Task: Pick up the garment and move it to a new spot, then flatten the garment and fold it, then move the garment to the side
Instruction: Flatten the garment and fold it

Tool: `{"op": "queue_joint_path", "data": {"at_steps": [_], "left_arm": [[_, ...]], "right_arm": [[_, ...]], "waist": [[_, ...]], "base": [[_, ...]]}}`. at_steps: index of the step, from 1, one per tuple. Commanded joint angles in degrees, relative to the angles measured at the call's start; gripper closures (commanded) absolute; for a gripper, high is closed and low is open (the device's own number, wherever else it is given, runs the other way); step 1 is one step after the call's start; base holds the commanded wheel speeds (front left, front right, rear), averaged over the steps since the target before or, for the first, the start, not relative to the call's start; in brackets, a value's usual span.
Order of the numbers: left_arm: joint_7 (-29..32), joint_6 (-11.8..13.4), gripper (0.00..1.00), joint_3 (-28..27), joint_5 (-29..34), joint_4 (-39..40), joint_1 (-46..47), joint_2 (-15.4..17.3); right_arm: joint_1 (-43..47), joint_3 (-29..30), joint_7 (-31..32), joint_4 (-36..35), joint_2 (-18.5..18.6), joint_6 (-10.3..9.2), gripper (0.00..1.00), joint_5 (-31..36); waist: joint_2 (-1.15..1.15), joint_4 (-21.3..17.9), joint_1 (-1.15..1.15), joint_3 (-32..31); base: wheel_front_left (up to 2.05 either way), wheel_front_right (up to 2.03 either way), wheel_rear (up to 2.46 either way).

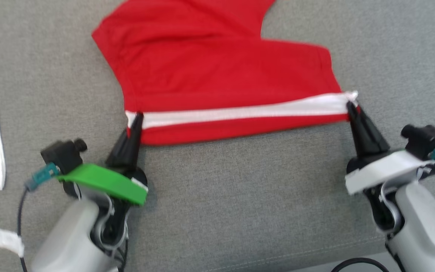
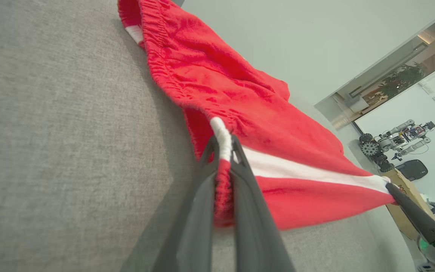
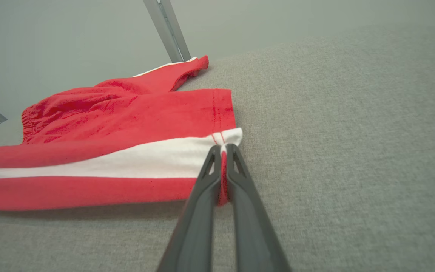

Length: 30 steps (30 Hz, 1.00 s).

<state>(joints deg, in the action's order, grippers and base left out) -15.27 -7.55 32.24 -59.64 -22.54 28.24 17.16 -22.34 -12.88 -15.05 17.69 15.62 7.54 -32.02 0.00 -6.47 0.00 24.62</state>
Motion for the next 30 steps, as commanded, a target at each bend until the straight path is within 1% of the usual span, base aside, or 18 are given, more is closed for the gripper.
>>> {"op": "queue_joint_path", "data": {"at_steps": [1, 5, 10, 13, 16, 20, 23, 26, 30], "left_arm": [[0.25, 0.15, 1.0, 0.08, 0.33, -0.81, -4.28, -0.6], [0.2, 0.15, 1.0, -0.26, 0.74, -0.47, -10.29, -1.4], [0.13, 0.15, 1.0, -2.12, 0.89, 0.68, -17.33, -2.54], [0.13, 0.15, 1.0, -3.98, 1.05, 1.37, -21.82, -3.47], [0.13, 0.15, 1.0, -3.76, 1.35, 2.46, -25.16, -4.19], [0.11, 0.16, 1.0, -5.17, 1.79, 3.93, -27.11, -4.72], [0.1, 0.16, 1.0, -6.15, 2.47, 5.87, -25.6, -5.28], [0.12, 0.15, 1.0, -7.83, 1.92, 7.51, -21.28, -6.47], [0.11, 0.15, 1.0, -8.48, 2.51, 7.12, -15.48, -7.8]], "right_arm": [[2.31, -0.32, -0.17, 0.49, 0.26, -0.1, 1.0, -0.31], [6.8, -1.17, -0.17, 1.78, 0.94, -0.1, 1.0, -1.12], [12.73, -2.12, -0.17, 2.65, 1.49, -0.11, 1.0, -1.39], [16.41, -2.24, -0.17, 2.23, 2.27, -0.11, 1.0, -1.68], [19.71, -1.52, -0.17, 0.99, 3.08, -0.12, 1.0, -2.19], [21.66, 0.44, -0.18, -1.74, 3.64, -0.14, 1.0, -2.28], [19.38, 0.52, -0.18, -3.0, 3.83, -0.13, 1.0, -2.25], [12.62, -0.27, -0.18, -1.53, 4.02, -0.13, 1.0, -2.51], [3.25, -1.78, -0.18, 4.23, 4.83, -0.12, 1.0, -1.34]], "waist": [[0.0, 0.21, 0.0, -6.47], [0.0, 0.74, 0.0, -12.55], [0.0, 1.87, 0.0, -19.31], [0.0, 2.67, 0.0, -21.85], [0.0, 3.75, 0.0, -23.06], [0.0, 5.37, 0.0, -22.59], [0.0, 6.86, 0.0, -20.66], [0.0, 9.05, 0.0, -16.64], [0.0, 11.6, 0.0, -11.89]], "base": [[0.0, 0.0, 0.0], [0.0, 0.0, 0.0], [0.0, 0.0, 0.0], [0.0, 0.0, 0.0], [0.0, 0.0, 0.0], [0.0, 0.0, 0.0], [0.0, 0.0, 0.0], [0.0, 0.0, 0.0], [0.0, 0.0, 0.0]]}}
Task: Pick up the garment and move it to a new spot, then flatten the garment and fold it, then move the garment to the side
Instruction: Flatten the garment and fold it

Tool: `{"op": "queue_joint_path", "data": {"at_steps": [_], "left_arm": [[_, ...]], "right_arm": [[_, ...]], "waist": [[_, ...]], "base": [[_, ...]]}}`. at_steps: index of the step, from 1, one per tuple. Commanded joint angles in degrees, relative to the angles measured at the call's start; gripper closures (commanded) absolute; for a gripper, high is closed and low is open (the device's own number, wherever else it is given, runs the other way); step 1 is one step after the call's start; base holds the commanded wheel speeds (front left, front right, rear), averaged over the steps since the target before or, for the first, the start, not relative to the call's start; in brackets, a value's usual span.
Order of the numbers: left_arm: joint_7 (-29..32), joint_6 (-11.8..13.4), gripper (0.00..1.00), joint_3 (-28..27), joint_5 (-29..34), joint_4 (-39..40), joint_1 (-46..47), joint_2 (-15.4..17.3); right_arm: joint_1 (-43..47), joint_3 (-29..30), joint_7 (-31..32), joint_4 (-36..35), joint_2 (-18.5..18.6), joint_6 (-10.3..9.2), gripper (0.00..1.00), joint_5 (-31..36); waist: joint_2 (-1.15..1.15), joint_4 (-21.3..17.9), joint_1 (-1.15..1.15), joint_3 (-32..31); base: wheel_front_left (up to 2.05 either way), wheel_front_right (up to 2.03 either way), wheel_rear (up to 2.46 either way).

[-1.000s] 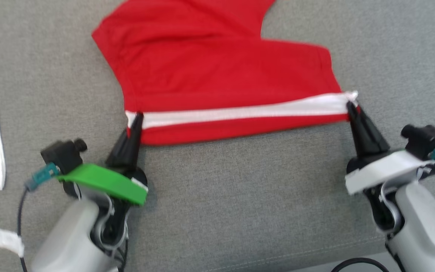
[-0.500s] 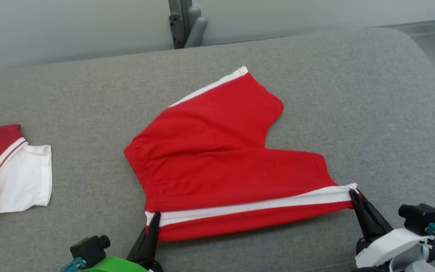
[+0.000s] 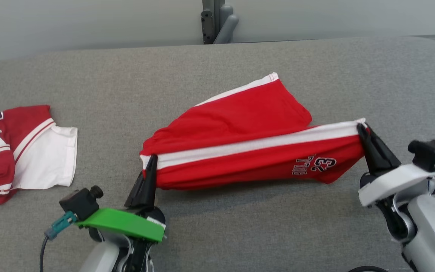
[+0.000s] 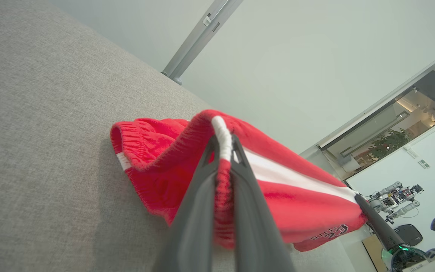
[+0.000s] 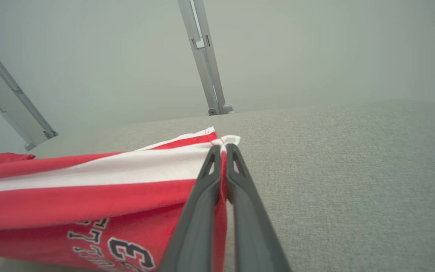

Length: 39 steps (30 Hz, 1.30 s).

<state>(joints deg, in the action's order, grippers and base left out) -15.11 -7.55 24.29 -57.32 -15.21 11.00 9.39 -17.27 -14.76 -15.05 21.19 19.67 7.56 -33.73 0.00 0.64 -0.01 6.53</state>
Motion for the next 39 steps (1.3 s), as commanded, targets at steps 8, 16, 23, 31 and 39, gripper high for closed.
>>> {"op": "queue_joint_path", "data": {"at_steps": [8, 16, 23, 31, 39], "left_arm": [[-0.03, 0.15, 1.0, -1.72, 1.32, -1.39, 11.83, -3.61], [-0.03, 0.15, 1.0, -0.5, 1.65, -2.96, 16.46, -5.27], [-0.03, 0.15, 1.0, -0.56, 2.08, -3.82, 19.31, -6.02], [-0.03, 0.15, 1.0, 1.08, 2.98, -4.18, 23.12, -6.38], [-0.03, 0.15, 0.0, 1.12, 8.11, -7.58, 24.53, -6.37]], "right_arm": [[-20.26, -5.31, 0.17, 13.17, 1.6, -0.13, 1.0, 2.08], [-30.84, -8.67, -0.03, 21.42, 1.69, -0.13, 1.0, 2.45], [-37.44, -10.47, -0.13, 27.04, 1.63, -0.13, 1.0, 3.1], [-42.4, -9.18, -0.2, 29.15, 1.72, -0.13, 1.0, 4.81], [-41.4, -6.58, -0.03, 32.37, 0.15, -0.13, 0.0, 7.52]], "waist": [[0.0, 8.23, 0.01, 15.02], [0.0, 10.11, 0.01, 20.04], [0.0, 11.47, 0.01, 23.15], [0.0, 12.35, 0.01, 25.09], [0.0, 11.54, 0.01, 24.85]], "base": [[0.0, 0.0, 0.0], [0.0, 0.0, 0.0], [0.0, 0.0, 0.0], [0.0, 0.0, 0.0], [0.0, 0.0, 0.0]]}}
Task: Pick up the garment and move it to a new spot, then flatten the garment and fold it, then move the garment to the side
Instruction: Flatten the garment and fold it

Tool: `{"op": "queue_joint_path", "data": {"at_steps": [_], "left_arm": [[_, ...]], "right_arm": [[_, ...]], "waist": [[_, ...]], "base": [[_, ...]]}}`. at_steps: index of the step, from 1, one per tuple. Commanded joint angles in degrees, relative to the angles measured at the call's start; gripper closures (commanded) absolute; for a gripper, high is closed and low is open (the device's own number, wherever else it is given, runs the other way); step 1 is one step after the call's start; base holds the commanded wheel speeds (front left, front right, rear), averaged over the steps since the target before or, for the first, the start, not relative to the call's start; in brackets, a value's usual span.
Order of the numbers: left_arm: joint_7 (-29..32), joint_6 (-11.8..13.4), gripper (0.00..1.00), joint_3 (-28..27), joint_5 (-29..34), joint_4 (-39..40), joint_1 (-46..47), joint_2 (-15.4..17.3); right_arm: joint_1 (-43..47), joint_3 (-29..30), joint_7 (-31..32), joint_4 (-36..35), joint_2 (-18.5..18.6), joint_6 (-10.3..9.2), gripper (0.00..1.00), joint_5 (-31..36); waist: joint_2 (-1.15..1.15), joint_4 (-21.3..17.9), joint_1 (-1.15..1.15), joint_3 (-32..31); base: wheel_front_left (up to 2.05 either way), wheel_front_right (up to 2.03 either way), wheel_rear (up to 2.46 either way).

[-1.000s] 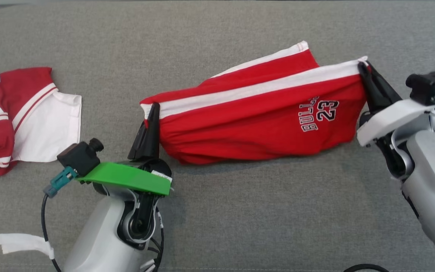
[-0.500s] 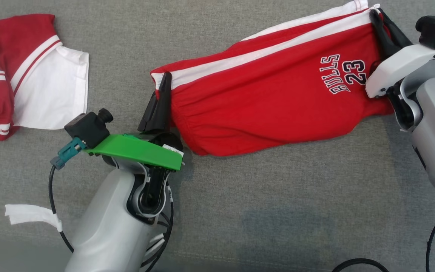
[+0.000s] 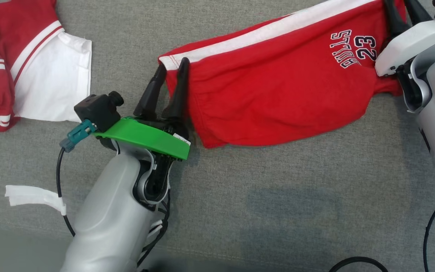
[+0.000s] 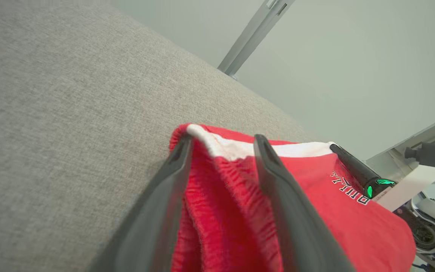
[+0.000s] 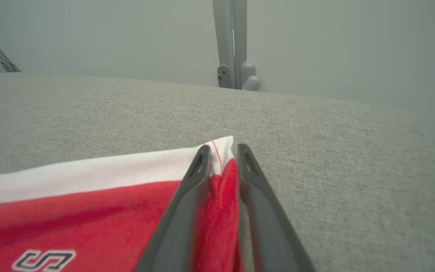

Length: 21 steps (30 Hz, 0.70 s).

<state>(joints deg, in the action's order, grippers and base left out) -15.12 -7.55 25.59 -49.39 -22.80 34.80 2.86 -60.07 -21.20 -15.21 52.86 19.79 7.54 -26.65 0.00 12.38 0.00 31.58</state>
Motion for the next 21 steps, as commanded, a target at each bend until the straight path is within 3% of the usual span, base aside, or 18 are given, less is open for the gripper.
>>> {"op": "queue_joint_path", "data": {"at_steps": [1, 12, 21], "left_arm": [[-0.02, 0.15, 0.0, -0.96, 1.72, -0.31, 0.39, 0.19], [-0.02, 0.15, 0.0, -8.84, 10.71, 0.49, -6.86, 0.13], [-0.02, 0.15, 0.0, -10.19, 11.77, 1.95, -10.64, 0.14]], "right_arm": [[1.89, 0.6, 0.13, -0.06, 0.01, -0.1, 0.0, 0.71], [13.73, 5.02, 0.11, -9.13, -2.12, -0.1, 0.0, -0.53], [19.13, 6.72, 0.07, -8.28, -3.52, -0.1, 0.0, -2.28]], "waist": [[0.0, -0.43, 0.0, -0.45], [0.0, -2.56, 0.0, -6.25], [0.0, -2.51, 0.0, -7.96]], "base": [[0.0, 0.0, 0.0], [0.0, 0.0, 0.0], [0.0, 0.0, 0.0]]}}
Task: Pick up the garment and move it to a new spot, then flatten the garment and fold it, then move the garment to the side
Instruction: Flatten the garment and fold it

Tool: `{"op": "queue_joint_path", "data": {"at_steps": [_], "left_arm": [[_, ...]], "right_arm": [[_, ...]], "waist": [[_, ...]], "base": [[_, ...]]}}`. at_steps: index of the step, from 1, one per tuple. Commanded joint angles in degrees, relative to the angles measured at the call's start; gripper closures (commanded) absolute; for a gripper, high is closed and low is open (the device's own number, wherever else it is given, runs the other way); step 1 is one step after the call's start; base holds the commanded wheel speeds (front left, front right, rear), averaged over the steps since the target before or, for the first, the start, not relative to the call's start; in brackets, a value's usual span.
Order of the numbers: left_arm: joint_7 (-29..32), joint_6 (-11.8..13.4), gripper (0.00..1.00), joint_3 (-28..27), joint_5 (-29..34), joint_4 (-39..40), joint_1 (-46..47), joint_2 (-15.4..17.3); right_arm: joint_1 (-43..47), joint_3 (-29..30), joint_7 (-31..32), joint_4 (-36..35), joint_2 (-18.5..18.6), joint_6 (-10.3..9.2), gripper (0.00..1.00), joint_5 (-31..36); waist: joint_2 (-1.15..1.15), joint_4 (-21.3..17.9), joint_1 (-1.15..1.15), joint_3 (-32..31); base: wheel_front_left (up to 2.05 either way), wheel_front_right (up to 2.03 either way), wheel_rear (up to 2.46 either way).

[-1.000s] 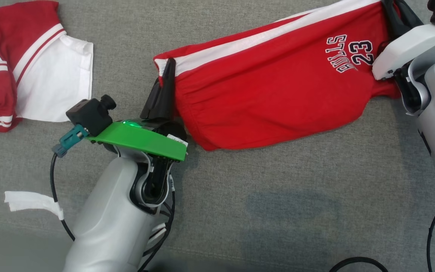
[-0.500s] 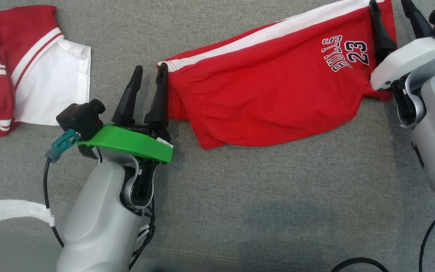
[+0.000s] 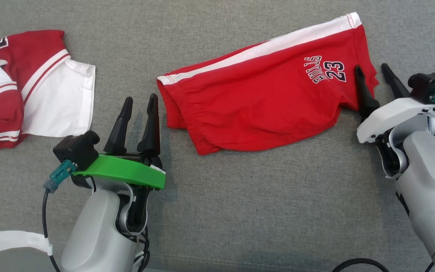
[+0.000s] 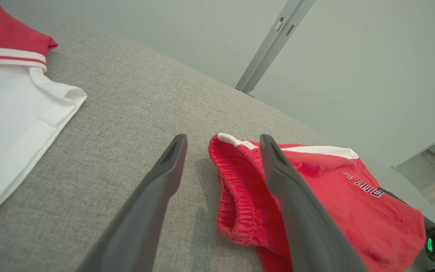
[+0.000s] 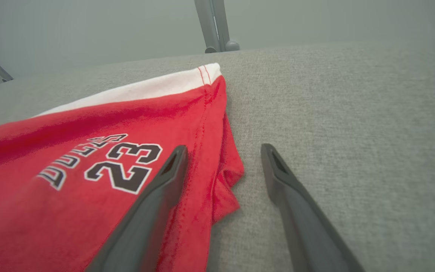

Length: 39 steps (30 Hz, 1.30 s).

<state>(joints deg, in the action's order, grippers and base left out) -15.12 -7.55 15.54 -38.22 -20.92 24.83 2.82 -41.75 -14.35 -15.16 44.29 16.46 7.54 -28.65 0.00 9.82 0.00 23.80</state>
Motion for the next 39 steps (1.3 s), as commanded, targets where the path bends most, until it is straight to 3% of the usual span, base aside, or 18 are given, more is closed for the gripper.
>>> {"op": "queue_joint_path", "data": {"at_steps": [1, 7, 9, 15, 19, 27, 30, 39], "left_arm": [[-0.02, 0.15, 0.0, -0.11, 0.82, -0.01, -0.9, 0.17], [-0.02, 0.15, 0.0, 0.36, 1.35, -0.49, -1.44, 0.17], [-0.02, 0.15, 0.0, 0.4, 1.4, -0.65, -1.6, 0.17], [-0.02, 0.15, 0.0, -0.95, 0.45, -1.26, -3.16, 0.2], [-0.02, 0.15, 0.0, -1.61, 1.66, -2.02, -4.43, 0.16], [-0.02, 0.15, 0.0, -3.25, 3.27, -3.22, -8.98, 0.39], [-0.02, 0.15, 0.0, -3.69, 3.0, -3.12, -10.04, 0.34], [-0.02, 0.15, 0.0, -3.33, 3.88, -3.03, -10.79, 0.36]], "right_arm": [[0.91, -0.47, 0.03, 1.09, -0.38, -0.1, 0.0, -0.5], [-0.07, -3.58, 0.69, 7.37, -2.07, -0.07, 0.02, -1.74], [-0.42, -4.33, 0.68, 8.68, -2.5, -0.04, 1.0, -2.35], [0.35, -3.2, 0.18, 9.32, -2.45, -0.06, 1.0, -5.16], [3.18, 0.82, 0.05, 4.15, -2.53, -0.06, 1.0, -4.85], [15.54, 7.95, 0.02, -4.14, -6.41, -0.06, 1.0, -3.71], [18.03, 8.42, 0.02, -5.37, -6.43, -0.06, 1.0, -2.78], [17.86, 10.75, 0.01, -7.07, -5.58, -0.06, 1.0, -0.92]], "waist": [[0.0, 0.12, 0.0, -0.25], [0.0, 0.77, 0.0, -0.59], [0.0, 0.96, 0.0, -0.92], [0.0, 0.56, 0.0, -3.24], [0.0, -0.9, 0.0, -5.22], [0.0, -5.85, 0.0, -11.2], [0.0, -7.02, 0.0, -11.78], [0.0, -7.37, 0.0, -11.55]], "base": [[0.0, 0.0, 0.0], [0.0, 0.0, 0.0], [0.0, 0.0, 0.0], [0.0, 0.0, 0.0], [0.0, 0.0, 0.0], [0.0, 0.0, 0.0], [0.0, 0.0, 0.0], [0.0, 0.0, 0.0]]}}
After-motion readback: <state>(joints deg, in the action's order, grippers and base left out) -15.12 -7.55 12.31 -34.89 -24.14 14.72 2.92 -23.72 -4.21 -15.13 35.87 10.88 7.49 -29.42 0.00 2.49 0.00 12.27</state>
